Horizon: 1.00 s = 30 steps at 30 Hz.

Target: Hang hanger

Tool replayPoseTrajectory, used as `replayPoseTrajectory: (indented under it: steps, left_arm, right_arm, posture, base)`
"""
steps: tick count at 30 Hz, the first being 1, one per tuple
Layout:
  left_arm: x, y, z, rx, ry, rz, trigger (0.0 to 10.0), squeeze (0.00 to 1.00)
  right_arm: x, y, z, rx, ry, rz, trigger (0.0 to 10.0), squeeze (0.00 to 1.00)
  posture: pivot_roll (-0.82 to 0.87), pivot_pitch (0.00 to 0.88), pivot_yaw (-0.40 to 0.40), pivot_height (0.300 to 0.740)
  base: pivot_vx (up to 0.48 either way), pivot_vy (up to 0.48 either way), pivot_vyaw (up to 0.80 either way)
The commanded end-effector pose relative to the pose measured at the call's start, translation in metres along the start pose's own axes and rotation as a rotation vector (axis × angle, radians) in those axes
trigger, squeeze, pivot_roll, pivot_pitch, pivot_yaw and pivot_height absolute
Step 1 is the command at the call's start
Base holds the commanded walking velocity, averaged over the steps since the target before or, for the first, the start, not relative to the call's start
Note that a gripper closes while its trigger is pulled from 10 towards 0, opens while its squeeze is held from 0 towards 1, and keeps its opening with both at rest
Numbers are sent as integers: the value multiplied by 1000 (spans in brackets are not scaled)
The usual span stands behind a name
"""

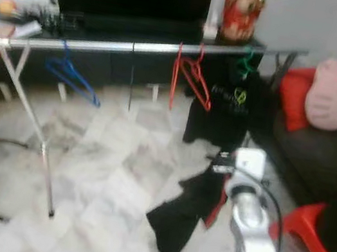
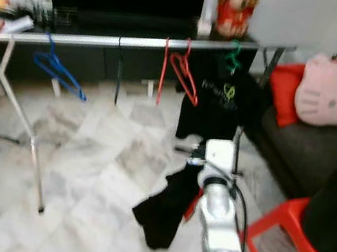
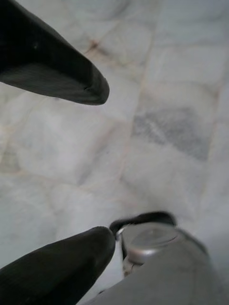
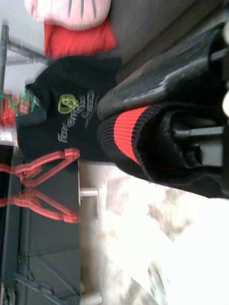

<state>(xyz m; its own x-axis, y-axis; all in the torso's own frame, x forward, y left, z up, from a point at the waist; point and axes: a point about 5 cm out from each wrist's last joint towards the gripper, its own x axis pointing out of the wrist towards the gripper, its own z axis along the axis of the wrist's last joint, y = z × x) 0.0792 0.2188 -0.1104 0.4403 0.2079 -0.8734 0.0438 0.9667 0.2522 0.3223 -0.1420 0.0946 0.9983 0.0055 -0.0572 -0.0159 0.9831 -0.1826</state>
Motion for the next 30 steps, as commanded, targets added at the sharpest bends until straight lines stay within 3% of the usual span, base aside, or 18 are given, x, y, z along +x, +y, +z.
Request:
replayPoseTrajectory:
  steps: [1, 22, 30]
  left_arm:
    - [1, 1, 1, 7, 4, -4, 10000, 0]
    - [1, 0, 2, -45, -2, -7, 10000, 0]
    - [1, 0, 3, -52, -3, -5, 10000, 0]
  right_arm:
    - [3, -5, 10, -9, -42, -14, 10000, 0]
    - [1, -6, 8, 18, -49, -18, 10000, 0]
    - [1, -5, 8, 35, -42, -18, 10000, 0]
  posture:
    - [-64, 12, 16, 740]
    - [-68, 41, 15, 740]
    - [-69, 47, 15, 740]
  base:
    - [0, 0, 0]
    - [0, 0, 0]
    - [260, 0, 0]
